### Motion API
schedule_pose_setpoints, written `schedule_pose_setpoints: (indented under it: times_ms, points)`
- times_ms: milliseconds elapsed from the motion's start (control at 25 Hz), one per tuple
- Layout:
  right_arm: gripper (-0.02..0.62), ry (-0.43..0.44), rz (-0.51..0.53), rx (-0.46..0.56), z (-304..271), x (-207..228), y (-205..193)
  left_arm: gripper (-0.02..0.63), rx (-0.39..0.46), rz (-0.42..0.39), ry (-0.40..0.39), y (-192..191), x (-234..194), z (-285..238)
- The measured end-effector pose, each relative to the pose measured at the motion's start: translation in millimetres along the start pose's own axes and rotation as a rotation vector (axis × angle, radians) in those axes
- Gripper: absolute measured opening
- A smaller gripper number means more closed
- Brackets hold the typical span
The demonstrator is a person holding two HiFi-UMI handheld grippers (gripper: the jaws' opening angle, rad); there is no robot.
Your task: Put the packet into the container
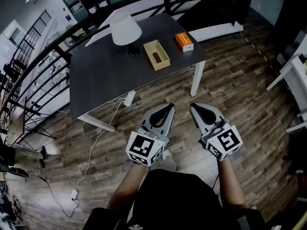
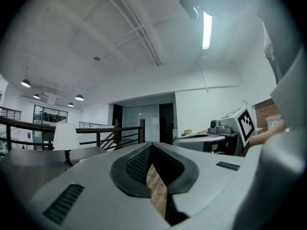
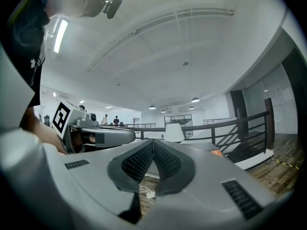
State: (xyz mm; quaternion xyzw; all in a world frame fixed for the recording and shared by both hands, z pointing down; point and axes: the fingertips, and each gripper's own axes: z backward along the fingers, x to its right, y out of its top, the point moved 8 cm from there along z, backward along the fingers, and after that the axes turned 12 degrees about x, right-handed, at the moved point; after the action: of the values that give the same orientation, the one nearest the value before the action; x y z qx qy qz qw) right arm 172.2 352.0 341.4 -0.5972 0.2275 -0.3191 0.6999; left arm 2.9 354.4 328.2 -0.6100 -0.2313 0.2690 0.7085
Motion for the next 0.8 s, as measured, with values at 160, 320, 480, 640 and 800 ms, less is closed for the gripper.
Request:
schedule_pose_setpoints:
  times_ms: [160,320,480,640,800]
  points:
    - [0.006,-0.006,0.008,-0.002,-40,11,-1,0.006,0.0,0.008,0.012,-1,-42,-13]
    - [0.006,-0.02,0.019,-0.016,-69,20,-9,0.006,-0.011,-0.006,0.004,-7,-74,-23]
    - [0.006,-0.048,0.026,-0.033,-89,28,-19,0.006,-0.018,-0.015,-0.017,-13,-96,-29]
    - [0.006,-0.07,0.031,-0.03,-107,32,-19,0.006,-0.021,-0.001,-0.013,-18,-116,-34]
    - [0.006,-0.081,0.048,-0.043,-117,41,-17,0.006,-0.011,0.013,-0.019,-20,-128,-45]
